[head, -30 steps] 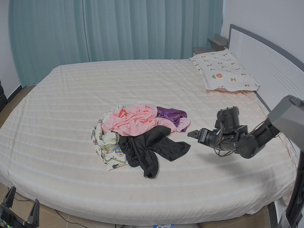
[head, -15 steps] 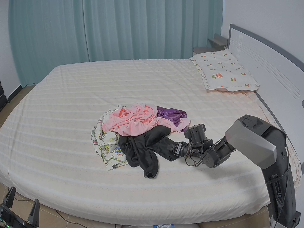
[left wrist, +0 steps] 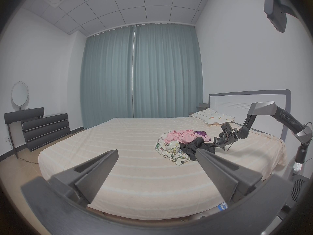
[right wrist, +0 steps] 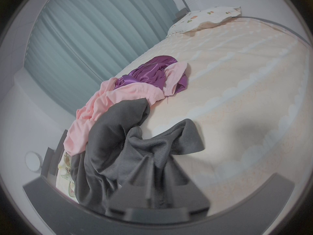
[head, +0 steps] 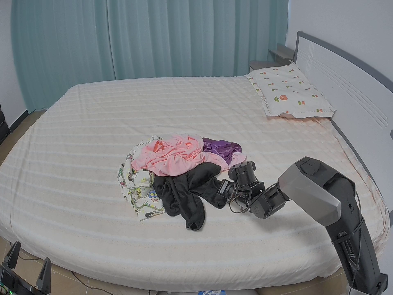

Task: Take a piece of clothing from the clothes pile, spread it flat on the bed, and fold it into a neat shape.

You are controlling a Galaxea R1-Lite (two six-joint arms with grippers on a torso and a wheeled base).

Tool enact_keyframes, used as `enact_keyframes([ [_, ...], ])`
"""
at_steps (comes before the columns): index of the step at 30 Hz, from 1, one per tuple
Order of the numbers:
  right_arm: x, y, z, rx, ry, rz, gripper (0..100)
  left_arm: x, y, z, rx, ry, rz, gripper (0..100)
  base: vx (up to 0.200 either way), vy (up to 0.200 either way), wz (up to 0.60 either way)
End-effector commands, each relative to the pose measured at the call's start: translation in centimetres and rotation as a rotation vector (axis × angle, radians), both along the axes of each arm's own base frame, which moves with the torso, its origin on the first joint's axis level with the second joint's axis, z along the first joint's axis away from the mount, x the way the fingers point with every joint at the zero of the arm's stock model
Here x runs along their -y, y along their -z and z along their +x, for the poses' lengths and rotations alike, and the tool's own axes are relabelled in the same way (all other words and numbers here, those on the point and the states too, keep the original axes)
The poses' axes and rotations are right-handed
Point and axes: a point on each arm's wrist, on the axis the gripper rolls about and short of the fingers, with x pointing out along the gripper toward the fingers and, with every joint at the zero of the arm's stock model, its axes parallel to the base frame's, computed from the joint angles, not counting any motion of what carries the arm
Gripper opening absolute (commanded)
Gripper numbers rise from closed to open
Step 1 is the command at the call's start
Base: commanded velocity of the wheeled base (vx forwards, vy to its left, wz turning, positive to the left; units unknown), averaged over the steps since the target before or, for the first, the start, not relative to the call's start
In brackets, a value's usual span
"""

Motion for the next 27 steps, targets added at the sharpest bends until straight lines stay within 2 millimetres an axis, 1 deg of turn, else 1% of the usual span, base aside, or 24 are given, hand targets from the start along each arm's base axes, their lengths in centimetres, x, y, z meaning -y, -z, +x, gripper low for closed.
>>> enact_keyframes([
  [1,1.6,-3.5,-1.9,-0.028,0.030,0.060,0,0.0,0.5,0.1,-0.014,0.000,0.000,100,0.000,0.000,0.00],
  [2,1.9,-4.1,-2.4,-0.038,0.027,0.065,0,0.0,0.5,0.1,-0.014,-0.002,0.000,100,0.000,0.000,0.00],
  [3,2.5,-4.8,-3.5,-0.054,0.014,0.074,0,0.0,0.5,0.1,-0.014,-0.002,-0.002,100,0.000,0.000,0.00],
  [4,2.8,-5.1,-3.9,-0.058,0.008,0.079,0,0.0,0.5,0.1,-0.016,-0.003,-0.002,100,0.000,0.000,0.00],
  [6,4.1,-6.0,-6.2,-0.060,0.007,0.096,0,0.0,0.5,0.1,-0.014,-0.006,-0.003,100,0.000,0.000,0.00],
  [9,5.3,-6.2,-9.3,-0.057,0.004,0.169,0,0.0,0.4,0.1,-0.010,-0.008,-0.019,100,0.000,0.000,0.00],
  [10,5.6,-6.2,-10.0,-0.045,-0.004,0.196,0,0.0,-0.1,0.0,0.022,-0.009,-0.049,100,0.000,0.000,0.00],
  [11,5.6,-6.2,-10.1,-0.043,-0.004,0.198,0,0.0,-0.3,0.0,0.033,-0.008,-0.057,100,0.000,0.000,0.00],
  [12,6.2,-6.2,-10.9,-0.013,-0.011,0.223,0,0.0,-4.1,-1.1,0.185,0.004,-0.135,100,0.000,0.000,0.00],
  [13,6.6,-6.0,-11.5,0.001,-0.014,0.233,0,0.0,-7.1,-1.7,0.251,0.009,-0.195,100,0.000,0.000,0.00],
  [14,6.8,-5.9,-11.8,0.019,-0.014,0.242,0,0.0,-8.6,-1.2,0.226,0.000,-0.218,100,0.000,0.000,0.00],
  [15,6.9,-5.8,-12.0,0.032,-0.017,0.250,0,0.0,-9.3,-0.5,0.174,-0.006,-0.205,100,0.000,0.000,0.00],
  [16,7.0,-5.8,-12.2,0.043,-0.018,0.255,0,0.0,-9.5,0.1,0.134,-0.007,-0.175,100,0.000,0.000,0.00],
  [17,7.0,-5.8,-12.2,0.043,-0.018,0.255,0,0.0,-9.5,0.1,0.134,-0.007,-0.175,100,0.000,0.000,0.00],
  [18,7.2,-5.6,-12.5,0.048,-0.020,0.261,0,0.0,-9.0,1.3,0.048,0.012,-0.071,100,0.000,0.000,0.00],
  [19,7.2,-5.5,-12.6,0.047,-0.021,0.260,0,0.1,-8.4,2.2,-0.015,0.058,-0.023,100,0.000,0.000,0.00],
  [21,7.2,-5.2,-12.6,0.038,-0.030,0.264,0,0.3,-7.3,4.0,-0.142,0.123,0.025,100,0.000,0.000,0.00],
  [23,7.1,-5.1,-12.5,0.036,-0.037,0.267,0,0.3,-7.1,5.1,-0.197,0.136,0.039,100,0.000,0.000,0.00],
  [24,6.8,-4.6,-12.4,0.033,-0.044,0.258,0,1.2,-6.8,9.3,-0.348,0.240,0.043,100,0.000,0.000,0.00],
  [27,6.7,-4.9,-12.5,0.040,-0.046,0.256,0,2.3,-6.3,11.2,-0.435,0.317,0.061,100,0.000,0.000,0.00],
])
